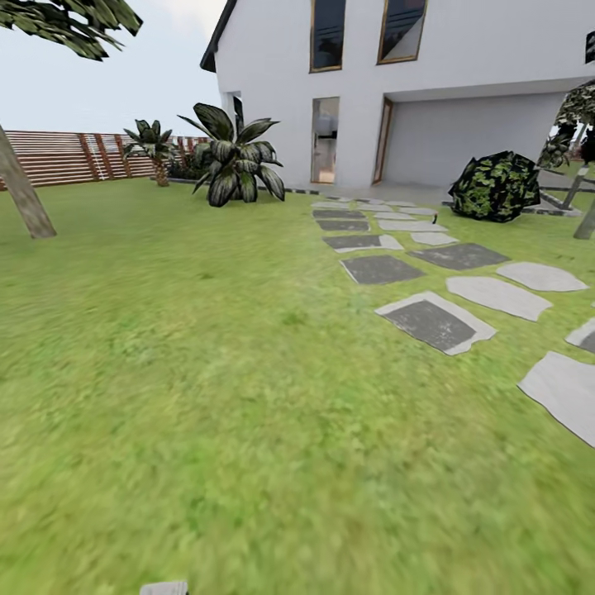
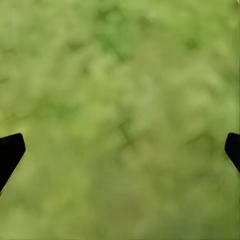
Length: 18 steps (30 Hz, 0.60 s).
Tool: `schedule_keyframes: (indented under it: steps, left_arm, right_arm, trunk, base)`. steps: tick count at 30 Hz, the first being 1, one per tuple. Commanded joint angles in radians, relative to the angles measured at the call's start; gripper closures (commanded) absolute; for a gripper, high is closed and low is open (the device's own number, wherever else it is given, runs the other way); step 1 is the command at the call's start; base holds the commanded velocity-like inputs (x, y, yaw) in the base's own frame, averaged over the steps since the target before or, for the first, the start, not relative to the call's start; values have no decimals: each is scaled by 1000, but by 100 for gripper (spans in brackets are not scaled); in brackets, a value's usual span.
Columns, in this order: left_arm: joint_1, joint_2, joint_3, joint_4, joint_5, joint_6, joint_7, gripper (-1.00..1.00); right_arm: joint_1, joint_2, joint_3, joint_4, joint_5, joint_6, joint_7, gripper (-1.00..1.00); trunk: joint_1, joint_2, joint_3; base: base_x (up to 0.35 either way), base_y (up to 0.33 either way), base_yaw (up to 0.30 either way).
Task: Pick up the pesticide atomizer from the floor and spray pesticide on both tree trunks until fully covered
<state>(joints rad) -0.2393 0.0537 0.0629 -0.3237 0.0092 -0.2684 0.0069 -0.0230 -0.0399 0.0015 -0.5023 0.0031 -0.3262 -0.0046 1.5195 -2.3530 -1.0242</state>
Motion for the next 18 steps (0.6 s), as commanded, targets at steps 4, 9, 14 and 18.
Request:
schedule_keyframes:
  steps: [4,9,14,18]
  left_arm:
    - [0,0,0,0,0,0,0,-100]
    - [0,0,0,0,0,0,-1,-100]
    - [0,0,0,0,0,0,-1,-100]
    - [0,0,0,0,0,0,0,-100]
  right_arm:
    - [0,0,0,-1,0,0,0,-100]
    - [0,0,0,0,0,0,0,-100]
    - [0,0,0,-1,0,0,0,-100]
    - [0,0,0,-1,0,0,0,-100]
  trunk:
    - [0,0,0]
    - [0,0,0]
    - [0,0,0]
    - [0,0,0]
  base:
    - [343,0,-1]
    - [343,0,-1]
    - [343,0,-148]
    - [343,0,-248]
